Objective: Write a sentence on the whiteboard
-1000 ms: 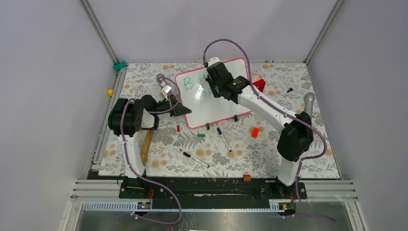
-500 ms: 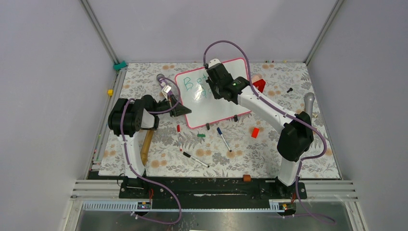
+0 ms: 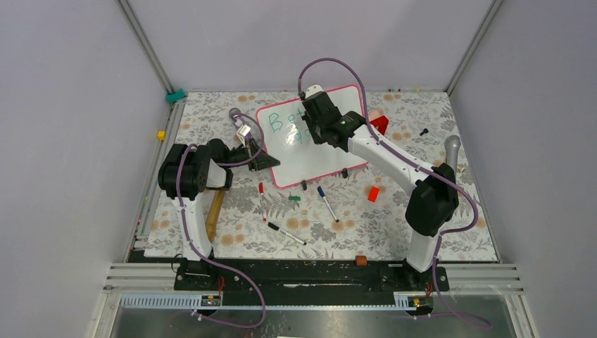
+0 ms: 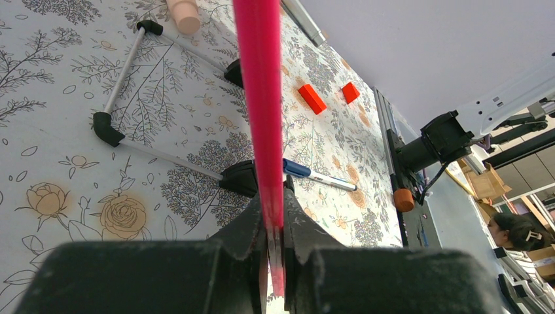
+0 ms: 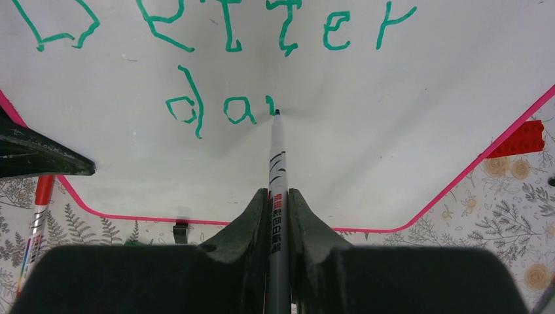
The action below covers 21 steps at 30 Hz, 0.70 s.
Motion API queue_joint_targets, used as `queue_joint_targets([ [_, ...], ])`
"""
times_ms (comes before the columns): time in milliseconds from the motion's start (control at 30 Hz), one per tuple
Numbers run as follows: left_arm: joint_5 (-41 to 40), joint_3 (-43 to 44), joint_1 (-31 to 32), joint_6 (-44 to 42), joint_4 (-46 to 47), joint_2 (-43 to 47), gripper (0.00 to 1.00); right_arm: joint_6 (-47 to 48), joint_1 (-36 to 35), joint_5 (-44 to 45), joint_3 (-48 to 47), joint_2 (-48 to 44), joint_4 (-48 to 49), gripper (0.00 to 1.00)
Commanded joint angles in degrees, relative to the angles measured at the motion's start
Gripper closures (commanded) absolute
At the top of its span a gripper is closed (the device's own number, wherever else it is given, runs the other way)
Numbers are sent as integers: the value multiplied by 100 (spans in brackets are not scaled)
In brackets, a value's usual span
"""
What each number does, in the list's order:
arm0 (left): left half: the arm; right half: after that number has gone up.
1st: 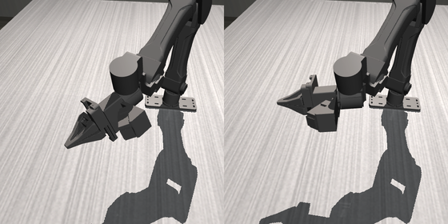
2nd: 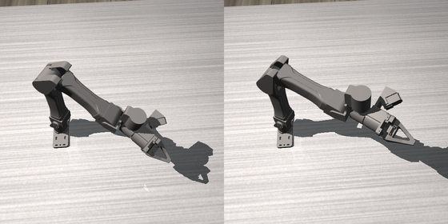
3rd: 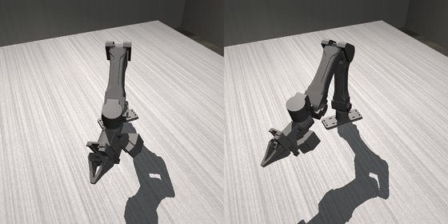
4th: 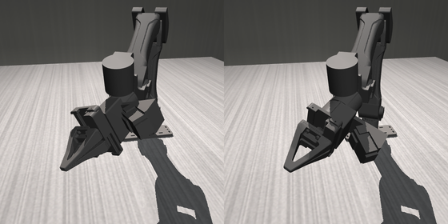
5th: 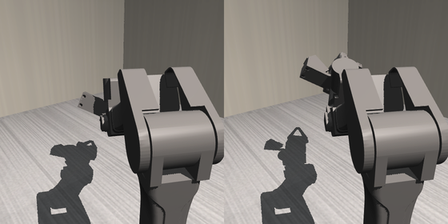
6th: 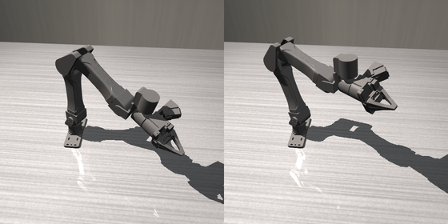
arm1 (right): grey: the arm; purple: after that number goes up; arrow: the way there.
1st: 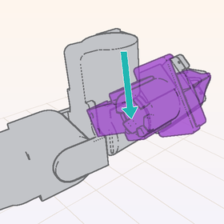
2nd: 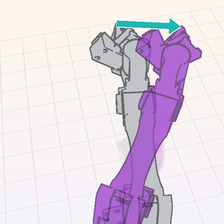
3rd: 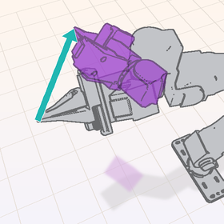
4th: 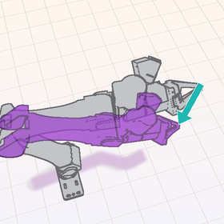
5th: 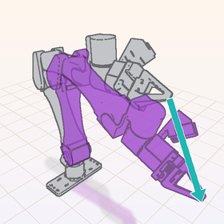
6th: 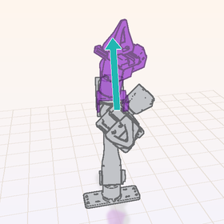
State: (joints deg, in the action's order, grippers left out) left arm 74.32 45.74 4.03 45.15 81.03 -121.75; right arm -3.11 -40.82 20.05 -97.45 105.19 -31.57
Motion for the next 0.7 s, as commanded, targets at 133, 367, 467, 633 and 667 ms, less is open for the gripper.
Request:
queue_joint_targets([
  [133,751,-38,119,-500,265,-155,100,-23,91,201,-359,149,-20,100],
  [367,752,-36,121,-497,263,-155,100,10,111,200,-495,208,-21,100],
  [467,758,-38,122,-498,266,-153,100,21,116,200,-531,219,-27,100],
  [633,757,-38,117,-498,270,-151,100,35,118,196,-565,230,-61,100],
  [667,758,-38,123,-494,263,-160,100,31,122,194,-558,231,-63,100],
])
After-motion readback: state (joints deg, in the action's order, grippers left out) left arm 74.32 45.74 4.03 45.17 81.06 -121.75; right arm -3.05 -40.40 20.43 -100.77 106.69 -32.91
